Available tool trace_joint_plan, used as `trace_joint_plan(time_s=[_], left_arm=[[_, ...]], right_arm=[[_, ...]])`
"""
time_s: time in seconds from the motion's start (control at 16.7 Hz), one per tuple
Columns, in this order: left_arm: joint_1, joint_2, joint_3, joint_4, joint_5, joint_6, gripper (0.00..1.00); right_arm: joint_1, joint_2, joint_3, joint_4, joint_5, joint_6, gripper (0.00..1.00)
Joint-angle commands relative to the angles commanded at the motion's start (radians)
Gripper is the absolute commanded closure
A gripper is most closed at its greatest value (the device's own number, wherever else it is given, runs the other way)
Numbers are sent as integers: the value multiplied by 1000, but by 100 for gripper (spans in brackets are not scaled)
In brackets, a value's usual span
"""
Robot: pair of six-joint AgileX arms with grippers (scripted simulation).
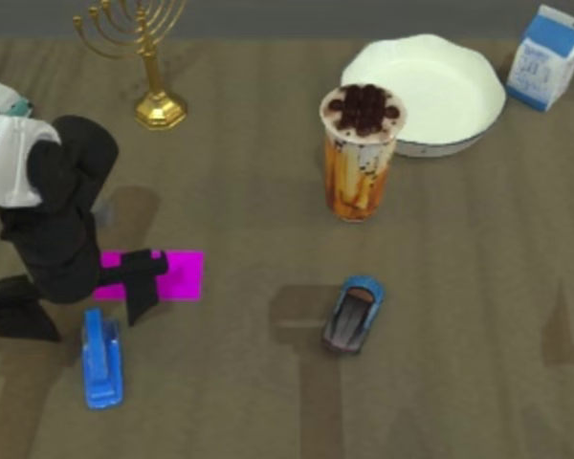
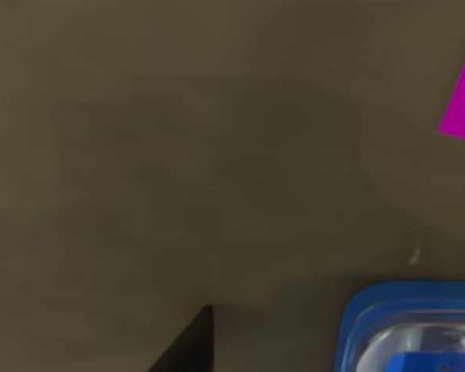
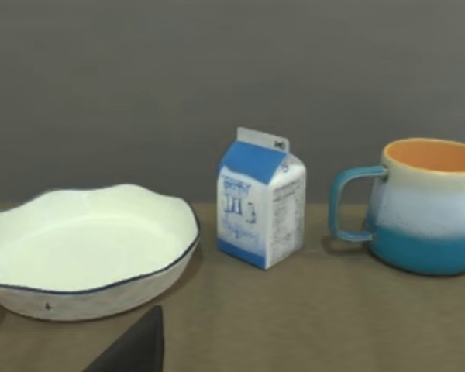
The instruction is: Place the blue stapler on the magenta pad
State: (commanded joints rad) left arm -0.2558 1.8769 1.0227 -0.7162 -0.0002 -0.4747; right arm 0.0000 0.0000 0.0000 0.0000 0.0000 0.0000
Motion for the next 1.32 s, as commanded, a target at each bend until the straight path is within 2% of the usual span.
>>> trace_joint_plan(time_s=[0.48, 1.08, 1.32], left_arm=[[0, 0, 0, 0, 0, 0, 98], [0, -2, 3, -3, 0, 1, 100], [5, -42, 80, -121, -1, -4, 100]], right_arm=[[0, 0, 0, 0, 0, 0, 0], [0, 0, 0, 0, 0, 0, 0], [0, 0, 0, 0, 0, 0, 0]])
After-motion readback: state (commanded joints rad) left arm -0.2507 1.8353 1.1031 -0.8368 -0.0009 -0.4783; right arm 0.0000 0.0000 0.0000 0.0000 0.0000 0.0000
